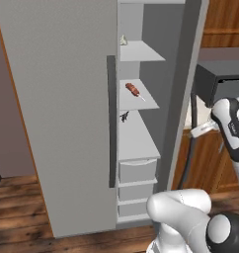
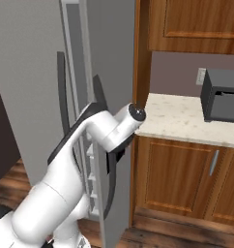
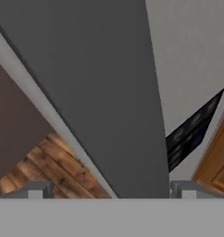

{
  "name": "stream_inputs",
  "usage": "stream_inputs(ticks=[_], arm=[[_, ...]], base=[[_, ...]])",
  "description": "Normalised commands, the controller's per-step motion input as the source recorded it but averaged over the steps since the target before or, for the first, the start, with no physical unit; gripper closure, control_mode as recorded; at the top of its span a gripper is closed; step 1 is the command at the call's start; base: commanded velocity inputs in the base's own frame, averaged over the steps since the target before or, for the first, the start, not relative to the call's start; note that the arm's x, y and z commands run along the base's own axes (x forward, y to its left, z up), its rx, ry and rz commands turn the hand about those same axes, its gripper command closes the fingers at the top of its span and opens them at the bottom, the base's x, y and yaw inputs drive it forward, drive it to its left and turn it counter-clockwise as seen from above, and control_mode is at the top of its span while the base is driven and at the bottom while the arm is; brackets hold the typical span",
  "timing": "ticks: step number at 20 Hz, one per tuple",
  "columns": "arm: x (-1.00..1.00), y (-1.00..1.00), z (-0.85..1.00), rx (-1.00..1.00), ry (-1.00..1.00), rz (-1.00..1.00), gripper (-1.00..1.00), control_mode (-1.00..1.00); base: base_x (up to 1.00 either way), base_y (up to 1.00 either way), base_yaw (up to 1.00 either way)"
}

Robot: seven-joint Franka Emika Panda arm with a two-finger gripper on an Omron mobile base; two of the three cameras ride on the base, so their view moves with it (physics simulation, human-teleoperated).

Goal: Store the kebab skewer in the freezer for long-term storage. Close the freezer door after placing the cooked food.

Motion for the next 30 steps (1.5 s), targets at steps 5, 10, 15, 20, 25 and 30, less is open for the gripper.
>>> stream_inputs(ticks=[5,10,15,20,25,30], arm=[[0.03,0.84,0.00,-0.05,0.02,-0.01,-1.00,-1.00],[0.15,0.54,0.00,-0.01,0.00,-0.06,-1.00,-1.00],[0.26,0.46,0.00,0.00,0.00,-0.10,-1.00,-1.00],[0.37,0.33,0.00,-0.02,0.00,-0.12,-1.00,-1.00],[0.36,0.35,0.00,-0.05,0.00,-0.15,-1.00,-1.00],[0.40,0.36,0.00,-0.08,0.00,-0.17,-1.00,-1.00]], base=[[0.00,0.00,0.00],[0.00,0.00,0.00],[0.00,0.00,0.00],[0.00,0.00,0.00],[0.00,0.00,0.00],[0.00,0.00,0.00]])
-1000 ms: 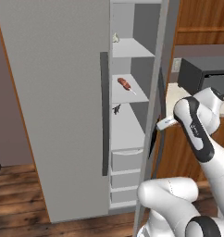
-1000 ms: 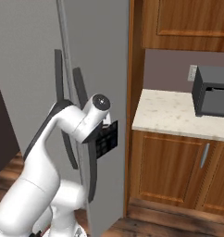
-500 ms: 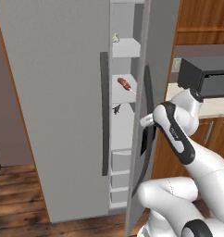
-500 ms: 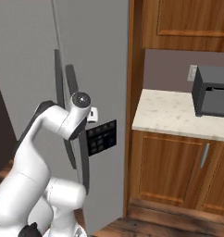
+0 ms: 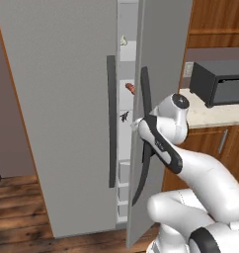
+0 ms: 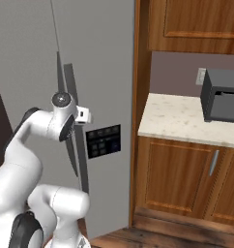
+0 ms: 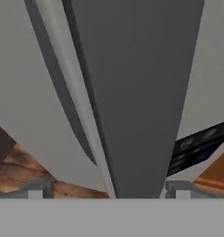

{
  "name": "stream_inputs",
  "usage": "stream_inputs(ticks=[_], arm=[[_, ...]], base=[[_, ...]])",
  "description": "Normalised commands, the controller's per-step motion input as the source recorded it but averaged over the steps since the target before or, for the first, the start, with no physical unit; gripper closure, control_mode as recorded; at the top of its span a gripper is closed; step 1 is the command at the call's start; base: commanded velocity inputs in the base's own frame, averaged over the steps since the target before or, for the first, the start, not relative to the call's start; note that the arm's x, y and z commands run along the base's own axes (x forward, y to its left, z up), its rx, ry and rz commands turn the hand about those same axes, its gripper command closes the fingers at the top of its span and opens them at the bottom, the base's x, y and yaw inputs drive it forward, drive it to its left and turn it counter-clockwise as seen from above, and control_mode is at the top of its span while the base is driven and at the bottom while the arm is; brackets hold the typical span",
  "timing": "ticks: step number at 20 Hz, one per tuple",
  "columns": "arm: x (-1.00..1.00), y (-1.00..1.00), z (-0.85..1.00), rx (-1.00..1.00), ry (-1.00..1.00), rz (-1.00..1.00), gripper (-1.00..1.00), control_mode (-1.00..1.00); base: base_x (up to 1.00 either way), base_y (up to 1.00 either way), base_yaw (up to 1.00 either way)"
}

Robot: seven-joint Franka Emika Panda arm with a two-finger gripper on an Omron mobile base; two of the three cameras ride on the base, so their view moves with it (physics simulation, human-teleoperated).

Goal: Store the kebab skewer in the freezer for long-term storage. Close the freezer door after placing the cooked food.

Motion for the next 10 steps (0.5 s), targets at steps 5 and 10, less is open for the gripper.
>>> stream_inputs(ticks=[5,10], arm=[[0.14,0.17,0.09,-0.08,0.00,-0.13,-1.00,-1.00],[-0.02,-0.04,0.33,-0.01,0.00,-0.04,-1.00,-1.00]], base=[[0.00,0.00,0.00],[0.00,0.00,0.00]])
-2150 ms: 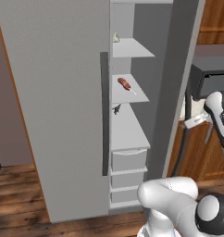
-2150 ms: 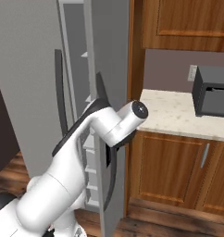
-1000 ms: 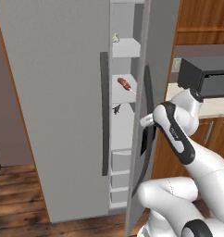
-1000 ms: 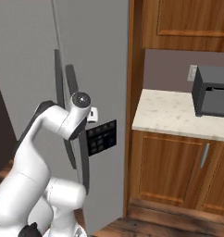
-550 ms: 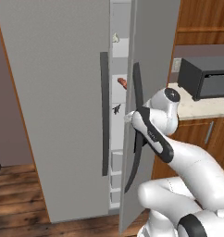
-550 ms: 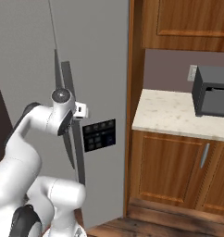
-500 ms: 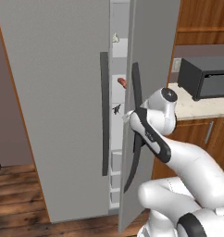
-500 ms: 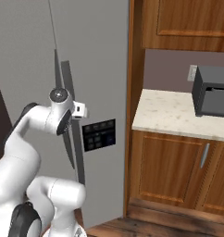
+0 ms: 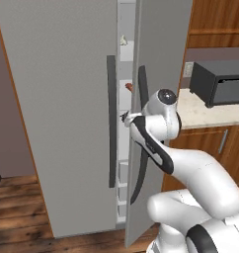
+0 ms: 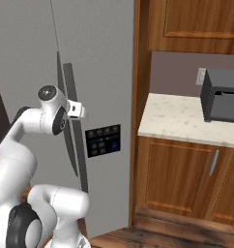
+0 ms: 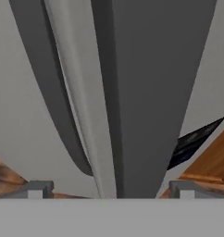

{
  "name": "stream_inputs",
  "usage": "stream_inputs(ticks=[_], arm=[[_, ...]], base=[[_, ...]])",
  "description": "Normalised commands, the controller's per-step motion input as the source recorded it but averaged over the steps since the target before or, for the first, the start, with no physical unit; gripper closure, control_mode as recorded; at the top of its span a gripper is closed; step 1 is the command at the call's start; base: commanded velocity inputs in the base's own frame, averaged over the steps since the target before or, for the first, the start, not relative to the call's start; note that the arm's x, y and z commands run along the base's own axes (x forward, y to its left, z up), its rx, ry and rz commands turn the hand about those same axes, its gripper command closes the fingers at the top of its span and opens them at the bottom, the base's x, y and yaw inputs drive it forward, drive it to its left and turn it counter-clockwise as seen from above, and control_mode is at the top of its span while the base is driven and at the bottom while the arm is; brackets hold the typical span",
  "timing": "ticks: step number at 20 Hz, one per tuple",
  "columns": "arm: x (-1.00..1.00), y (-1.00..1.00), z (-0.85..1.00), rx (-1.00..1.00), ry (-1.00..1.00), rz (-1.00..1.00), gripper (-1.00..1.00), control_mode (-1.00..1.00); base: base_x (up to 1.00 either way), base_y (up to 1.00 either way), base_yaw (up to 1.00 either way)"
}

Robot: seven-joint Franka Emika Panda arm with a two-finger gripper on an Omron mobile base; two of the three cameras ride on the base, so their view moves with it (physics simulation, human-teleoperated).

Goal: Store the kebab skewer in the freezer for long-term storage. Close the freezer door after placing the cooked food.

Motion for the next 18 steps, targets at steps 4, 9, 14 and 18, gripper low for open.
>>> stream_inputs(ticks=[4,9,14,18], arm=[[-0.17,-0.13,0.45,0.01,0.02,0.00,-1.00,-1.00],[-0.06,-0.22,0.12,0.02,0.03,0.00,-1.00,-1.00],[0.09,-0.13,-0.01,0.00,0.04,0.01,-1.00,-1.00],[0.24,-0.04,-0.08,0.00,0.00,0.03,-1.00,-1.00]], base=[[0.00,0.00,0.00],[0.00,0.00,0.00],[0.00,0.00,0.00],[0.00,0.00,0.00]])
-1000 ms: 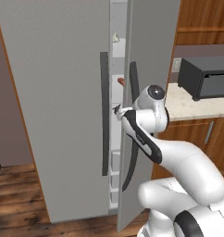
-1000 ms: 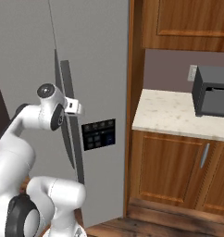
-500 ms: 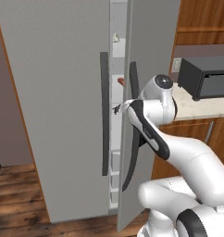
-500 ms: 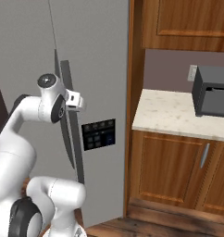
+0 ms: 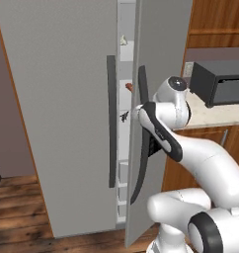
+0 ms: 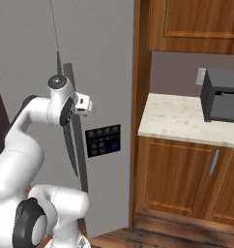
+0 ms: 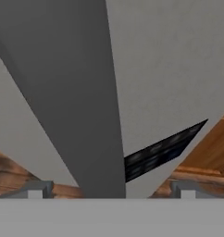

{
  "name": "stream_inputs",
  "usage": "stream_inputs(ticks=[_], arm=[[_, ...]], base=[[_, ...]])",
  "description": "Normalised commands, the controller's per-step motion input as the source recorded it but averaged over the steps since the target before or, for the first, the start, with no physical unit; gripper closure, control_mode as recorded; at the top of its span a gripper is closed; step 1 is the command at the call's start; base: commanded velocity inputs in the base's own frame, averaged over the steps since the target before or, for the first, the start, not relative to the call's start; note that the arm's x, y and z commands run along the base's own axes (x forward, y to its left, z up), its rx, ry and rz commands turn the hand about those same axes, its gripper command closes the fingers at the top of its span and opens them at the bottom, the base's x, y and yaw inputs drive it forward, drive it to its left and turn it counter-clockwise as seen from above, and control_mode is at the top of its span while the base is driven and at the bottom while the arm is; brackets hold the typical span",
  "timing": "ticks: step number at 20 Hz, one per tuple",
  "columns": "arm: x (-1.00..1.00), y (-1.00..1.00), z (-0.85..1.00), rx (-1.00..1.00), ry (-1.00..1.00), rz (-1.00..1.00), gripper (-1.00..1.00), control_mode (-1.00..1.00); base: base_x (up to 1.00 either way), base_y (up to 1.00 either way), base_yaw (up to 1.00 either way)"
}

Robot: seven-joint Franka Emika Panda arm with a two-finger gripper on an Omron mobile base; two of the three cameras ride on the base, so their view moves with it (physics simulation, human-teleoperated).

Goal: Store the kebab skewer in the freezer for long-term storage. Close the freezer door after placing the cooked food.

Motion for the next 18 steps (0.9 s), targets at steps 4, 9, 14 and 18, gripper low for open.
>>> stream_inputs(ticks=[4,9,14,18], arm=[[0.29,0.00,-0.06,0.00,0.00,0.02,-1.00,-1.00],[0.37,0.00,-0.08,0.00,0.00,0.02,-1.00,-1.00],[0.41,0.00,-0.03,0.00,0.00,0.01,-1.00,-1.00],[0.43,0.00,-0.06,0.00,0.00,0.00,-1.00,-1.00]], base=[[0.00,0.00,0.00],[0.00,0.00,0.00],[0.00,0.00,0.00],[0.00,0.00,0.00]])
